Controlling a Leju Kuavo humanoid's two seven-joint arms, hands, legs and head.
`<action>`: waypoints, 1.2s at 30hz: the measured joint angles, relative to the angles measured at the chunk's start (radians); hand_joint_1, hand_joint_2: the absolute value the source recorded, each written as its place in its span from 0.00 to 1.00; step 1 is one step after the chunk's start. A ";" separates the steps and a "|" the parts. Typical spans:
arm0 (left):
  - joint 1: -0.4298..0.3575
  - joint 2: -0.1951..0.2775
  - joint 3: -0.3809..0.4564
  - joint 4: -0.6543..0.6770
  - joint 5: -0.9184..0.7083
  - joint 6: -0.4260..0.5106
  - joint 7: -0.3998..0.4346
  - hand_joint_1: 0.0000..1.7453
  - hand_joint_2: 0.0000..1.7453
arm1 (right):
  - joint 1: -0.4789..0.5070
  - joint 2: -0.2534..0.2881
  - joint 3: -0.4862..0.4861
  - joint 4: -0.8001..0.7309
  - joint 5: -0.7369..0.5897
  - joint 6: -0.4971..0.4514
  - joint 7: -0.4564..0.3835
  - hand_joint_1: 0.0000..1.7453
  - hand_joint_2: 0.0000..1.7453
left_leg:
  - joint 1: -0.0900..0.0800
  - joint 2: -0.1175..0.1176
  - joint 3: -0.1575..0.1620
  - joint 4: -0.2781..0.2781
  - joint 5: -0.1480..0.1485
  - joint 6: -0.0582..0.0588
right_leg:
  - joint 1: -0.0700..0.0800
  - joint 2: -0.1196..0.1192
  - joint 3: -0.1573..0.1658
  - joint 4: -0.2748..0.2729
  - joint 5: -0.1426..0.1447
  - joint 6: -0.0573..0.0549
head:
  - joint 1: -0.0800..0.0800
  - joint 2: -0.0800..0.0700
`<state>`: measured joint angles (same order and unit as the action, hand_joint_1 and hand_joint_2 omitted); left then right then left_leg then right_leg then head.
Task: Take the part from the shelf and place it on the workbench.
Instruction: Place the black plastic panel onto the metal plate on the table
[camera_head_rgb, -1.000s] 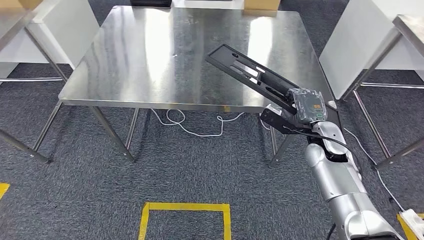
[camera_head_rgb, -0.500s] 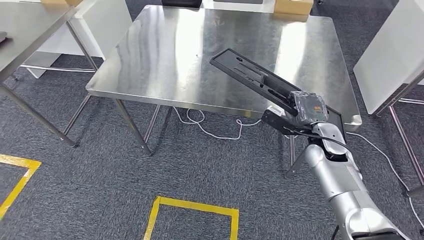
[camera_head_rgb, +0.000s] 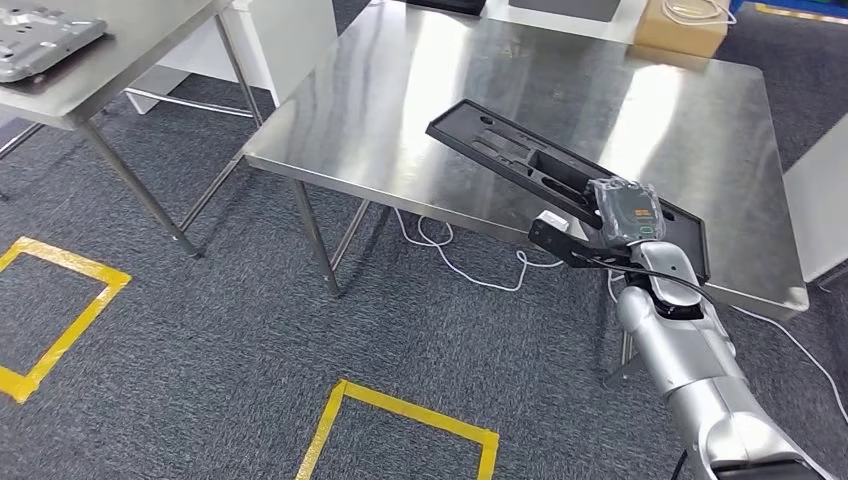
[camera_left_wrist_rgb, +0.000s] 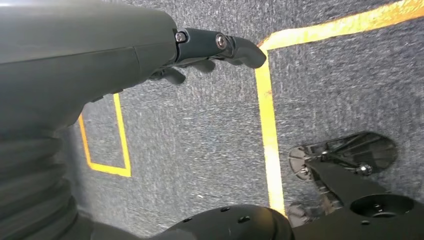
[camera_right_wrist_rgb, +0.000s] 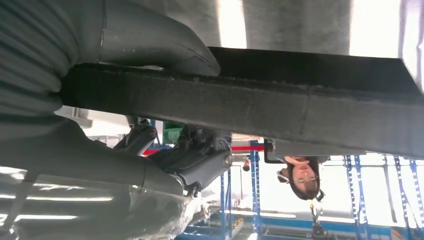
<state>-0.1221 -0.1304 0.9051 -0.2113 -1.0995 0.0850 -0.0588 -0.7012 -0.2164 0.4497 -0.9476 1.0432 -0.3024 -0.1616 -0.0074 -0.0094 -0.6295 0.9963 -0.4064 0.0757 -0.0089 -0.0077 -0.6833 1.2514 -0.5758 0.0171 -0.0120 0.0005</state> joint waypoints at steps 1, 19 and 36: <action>0.001 -0.001 0.000 0.000 0.000 0.000 -0.003 0.00 1.00 | 0.001 -0.006 0.000 0.005 0.005 -0.001 0.005 1.00 1.00 | 0.001 -0.010 0.002 0.000 -0.005 0.001 | -0.003 0.003 -0.024 0.032 -0.001 0.006 | 0.000 0.000; 0.014 0.003 0.010 -0.003 0.004 0.003 -0.016 0.00 1.00 | -0.008 -0.044 0.005 0.043 0.026 -0.018 0.025 1.00 1.00 | 0.000 0.006 -0.215 0.206 0.071 -0.034 | -0.015 0.020 0.266 -0.246 -0.026 -0.018 | -0.009 0.000; 0.024 -0.001 0.013 0.003 0.030 0.018 -0.188 0.00 1.00 | 0.077 -0.069 0.009 0.104 0.023 -0.027 0.045 1.00 1.00 | -0.003 -0.037 0.278 -0.178 -0.086 -0.013 | -0.061 -0.015 -0.003 -0.258 0.107 0.110 | -0.008 0.000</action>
<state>-0.0981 -0.1313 0.9184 -0.2088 -1.0699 0.1035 -0.2467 -0.6239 -0.2853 0.4584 -0.8431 1.0666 -0.3290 -0.1167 -0.0101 -0.0461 -0.3516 0.8180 -0.4924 0.0625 -0.0704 -0.0229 -0.6859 0.9934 -0.4687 0.1276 -0.0202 0.0006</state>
